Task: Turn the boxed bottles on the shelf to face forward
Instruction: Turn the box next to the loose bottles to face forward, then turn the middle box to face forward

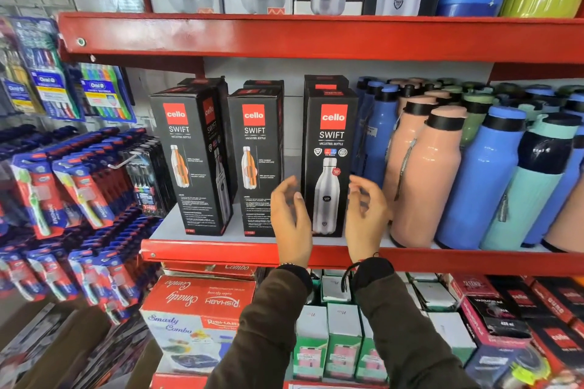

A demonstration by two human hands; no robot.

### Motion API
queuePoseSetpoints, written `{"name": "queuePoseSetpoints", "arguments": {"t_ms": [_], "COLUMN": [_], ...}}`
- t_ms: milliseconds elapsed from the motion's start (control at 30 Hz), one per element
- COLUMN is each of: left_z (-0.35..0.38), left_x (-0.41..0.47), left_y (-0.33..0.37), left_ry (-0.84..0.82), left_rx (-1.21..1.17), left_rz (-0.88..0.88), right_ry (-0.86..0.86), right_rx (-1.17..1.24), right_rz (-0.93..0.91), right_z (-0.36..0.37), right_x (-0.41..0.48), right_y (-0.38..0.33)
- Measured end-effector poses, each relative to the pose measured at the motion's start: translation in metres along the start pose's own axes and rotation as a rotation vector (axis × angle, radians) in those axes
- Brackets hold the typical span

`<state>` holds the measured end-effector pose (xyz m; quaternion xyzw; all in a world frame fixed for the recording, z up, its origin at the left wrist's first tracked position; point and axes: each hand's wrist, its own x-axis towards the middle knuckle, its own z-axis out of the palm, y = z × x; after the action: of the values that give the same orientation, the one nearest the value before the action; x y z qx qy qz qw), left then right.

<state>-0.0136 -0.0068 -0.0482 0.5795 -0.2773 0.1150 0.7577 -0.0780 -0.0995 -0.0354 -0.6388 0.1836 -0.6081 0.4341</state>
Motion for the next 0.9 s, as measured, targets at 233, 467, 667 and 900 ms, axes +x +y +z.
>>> {"name": "queuePoseSetpoints", "arguments": {"t_ms": [233,467,667,900], "left_z": [-0.037,-0.079,-0.091,-0.119], "left_x": [0.020,0.045,0.056,0.083], "left_y": [0.008,0.001,-0.004,-0.005], "left_ry": [0.071,0.039,-0.202,-0.175], "left_rx": [0.187,0.157,-0.138,-0.157], "left_rz": [0.201,-0.060,-0.421,-0.448], "right_ry": [-0.143,-0.342,-0.390,-0.312], "right_rx": [0.022,-0.013,-0.059,-0.098], "right_rz": [-0.086,0.095,0.218,0.143], "right_z": [0.039,0.080,0.092,0.123], "right_x": [-0.026,-0.047,-0.051,-0.059], "right_y": [-0.024,-0.023,-0.014,-0.020]}}
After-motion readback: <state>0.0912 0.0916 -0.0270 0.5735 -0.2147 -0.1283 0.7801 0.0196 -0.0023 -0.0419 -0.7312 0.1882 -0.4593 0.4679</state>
